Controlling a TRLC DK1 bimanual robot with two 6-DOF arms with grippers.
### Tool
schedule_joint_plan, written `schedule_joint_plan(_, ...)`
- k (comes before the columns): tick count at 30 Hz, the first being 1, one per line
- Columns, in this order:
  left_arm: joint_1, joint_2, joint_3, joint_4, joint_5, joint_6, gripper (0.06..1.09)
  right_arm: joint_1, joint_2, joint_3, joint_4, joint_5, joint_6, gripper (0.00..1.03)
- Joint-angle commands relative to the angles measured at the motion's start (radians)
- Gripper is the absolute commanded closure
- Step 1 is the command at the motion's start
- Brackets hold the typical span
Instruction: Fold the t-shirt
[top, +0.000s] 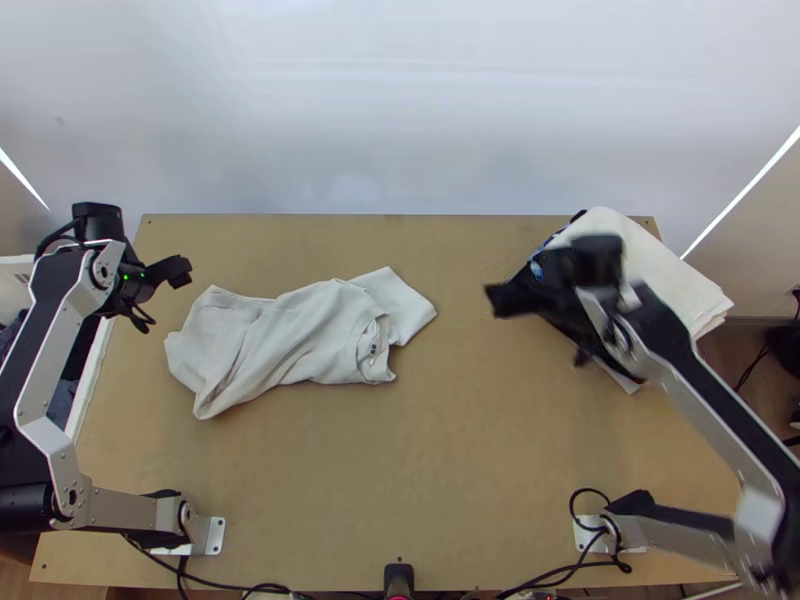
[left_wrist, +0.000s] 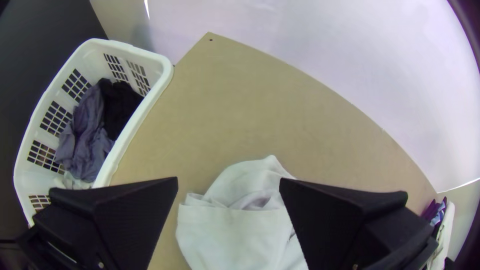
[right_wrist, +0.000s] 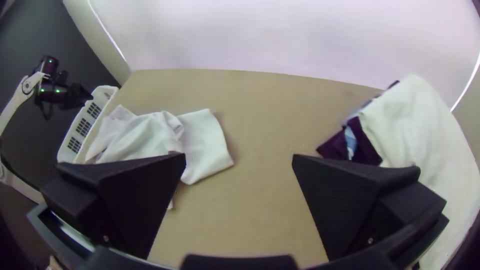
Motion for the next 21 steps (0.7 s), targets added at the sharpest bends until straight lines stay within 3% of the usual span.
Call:
schedule_joint_plan(1,-0.020,0.007,-0.021,0.036,0.000,0.017,0.10,0.099,0.329,0.352,-0.123,-0.101,0.081,0.04)
schedule_joint_plan(8,-0.050,0.002,-0.022,0.050,0.000,0.005,0.10,0.148,0.578,0.462,-0.137,-0.386,0.149,0.04)
schedule_joint_plan(12,-0.060,0.001,-0.022,0.051,0.000,-0.009,0.10,0.174,0.676,0.491,-0.119,-0.388,0.127,0.04)
schedule_joint_plan(21,-0.066,-0.004,-0.024,0.051,-0.015,-0.014,0.10,0.218,0.819,0.566,0.070,-0.386,0.073,0.06)
